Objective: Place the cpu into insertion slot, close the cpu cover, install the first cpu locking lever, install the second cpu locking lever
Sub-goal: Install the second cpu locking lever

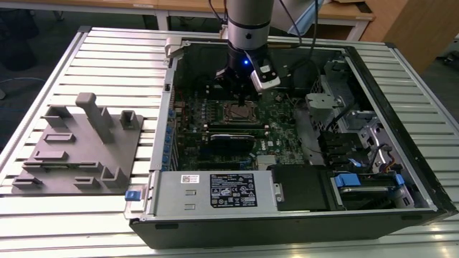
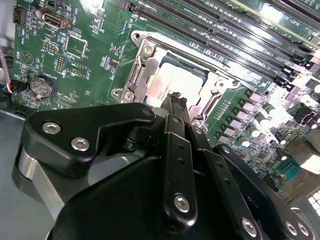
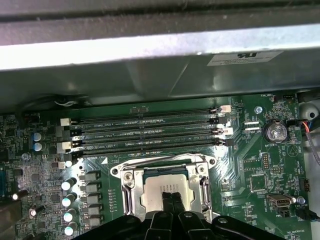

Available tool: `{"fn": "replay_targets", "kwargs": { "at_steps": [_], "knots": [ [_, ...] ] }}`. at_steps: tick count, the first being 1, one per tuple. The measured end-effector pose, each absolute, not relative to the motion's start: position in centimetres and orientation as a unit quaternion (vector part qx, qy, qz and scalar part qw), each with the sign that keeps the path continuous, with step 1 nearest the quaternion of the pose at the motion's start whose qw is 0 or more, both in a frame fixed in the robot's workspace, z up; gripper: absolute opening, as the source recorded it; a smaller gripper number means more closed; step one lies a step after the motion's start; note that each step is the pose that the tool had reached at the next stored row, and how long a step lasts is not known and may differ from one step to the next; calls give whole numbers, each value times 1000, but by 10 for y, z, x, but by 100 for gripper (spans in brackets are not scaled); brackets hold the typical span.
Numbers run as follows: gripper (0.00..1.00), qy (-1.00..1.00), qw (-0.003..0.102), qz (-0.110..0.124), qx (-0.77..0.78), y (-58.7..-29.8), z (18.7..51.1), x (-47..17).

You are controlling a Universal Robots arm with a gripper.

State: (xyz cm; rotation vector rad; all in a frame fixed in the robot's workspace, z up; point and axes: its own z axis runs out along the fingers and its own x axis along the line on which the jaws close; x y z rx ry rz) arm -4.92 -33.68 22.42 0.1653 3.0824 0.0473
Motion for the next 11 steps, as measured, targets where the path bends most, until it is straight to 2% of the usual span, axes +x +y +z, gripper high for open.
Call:
{"fn": "replay_targets", "kwargs": {
  "at_steps": [11],
  "knots": [
    [11, 998, 27, 15, 53, -338, 225, -49]
  ]
}}
